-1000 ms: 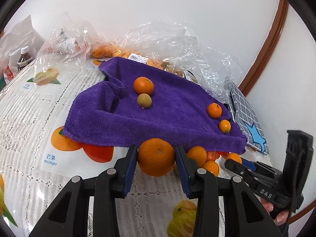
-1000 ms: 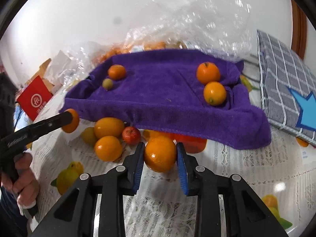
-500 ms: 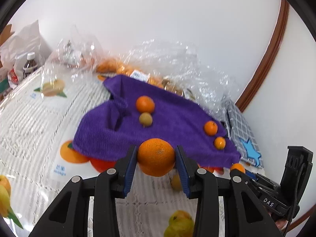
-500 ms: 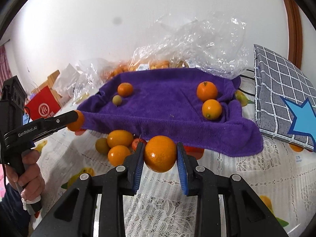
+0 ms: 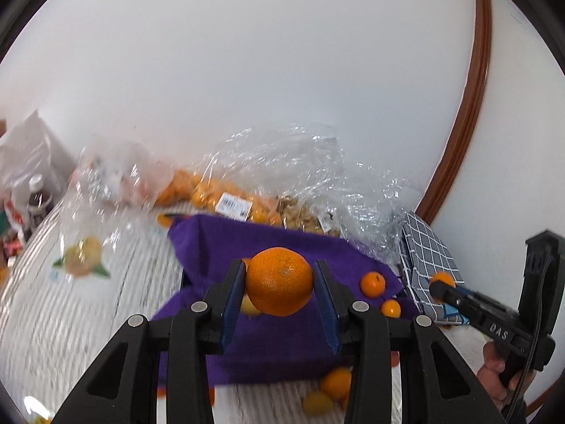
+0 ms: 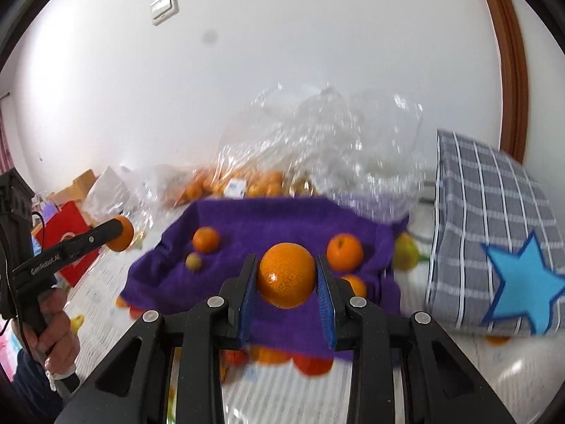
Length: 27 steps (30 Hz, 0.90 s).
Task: Organize fruits
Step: 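Carry both oranges over the towel and open both tools to release them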
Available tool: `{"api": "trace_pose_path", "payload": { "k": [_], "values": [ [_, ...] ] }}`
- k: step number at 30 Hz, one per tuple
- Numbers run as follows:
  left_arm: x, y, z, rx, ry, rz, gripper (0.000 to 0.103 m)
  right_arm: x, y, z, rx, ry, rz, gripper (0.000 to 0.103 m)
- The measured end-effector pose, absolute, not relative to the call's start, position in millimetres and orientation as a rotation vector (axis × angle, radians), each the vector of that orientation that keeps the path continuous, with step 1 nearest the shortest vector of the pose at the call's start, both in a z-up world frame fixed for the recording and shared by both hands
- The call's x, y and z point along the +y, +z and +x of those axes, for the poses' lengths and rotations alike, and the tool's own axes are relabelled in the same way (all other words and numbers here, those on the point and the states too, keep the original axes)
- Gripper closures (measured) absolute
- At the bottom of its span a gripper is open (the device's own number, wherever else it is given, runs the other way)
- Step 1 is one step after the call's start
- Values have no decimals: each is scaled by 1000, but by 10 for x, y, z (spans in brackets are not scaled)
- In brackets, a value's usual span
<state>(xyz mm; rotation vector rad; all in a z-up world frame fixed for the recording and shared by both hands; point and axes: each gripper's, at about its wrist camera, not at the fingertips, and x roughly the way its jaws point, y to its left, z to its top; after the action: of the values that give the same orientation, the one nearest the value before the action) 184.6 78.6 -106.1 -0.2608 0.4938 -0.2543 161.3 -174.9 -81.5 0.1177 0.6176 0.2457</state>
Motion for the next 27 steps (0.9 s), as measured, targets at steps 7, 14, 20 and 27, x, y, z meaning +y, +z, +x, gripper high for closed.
{"api": "trace_pose_path", "payload": {
  "k": [7, 14, 20, 27],
  "values": [
    [819, -1288, 2052, 537, -258, -219, 66, -1640, -896, 1943, 617, 220, 148, 71],
    [750, -1571, 2243, 659, -255, -212, 66, -1693, -1280, 2107, 698, 216, 121, 71],
    [708, -1716, 2308, 755, -289, -280, 66, -1728, -1506, 2147, 749, 241, 92, 71],
    [640, -1758, 2352, 764, -239, -202, 66, -1696, -1611, 2164, 793, 266, 90, 71]
  ]
}}
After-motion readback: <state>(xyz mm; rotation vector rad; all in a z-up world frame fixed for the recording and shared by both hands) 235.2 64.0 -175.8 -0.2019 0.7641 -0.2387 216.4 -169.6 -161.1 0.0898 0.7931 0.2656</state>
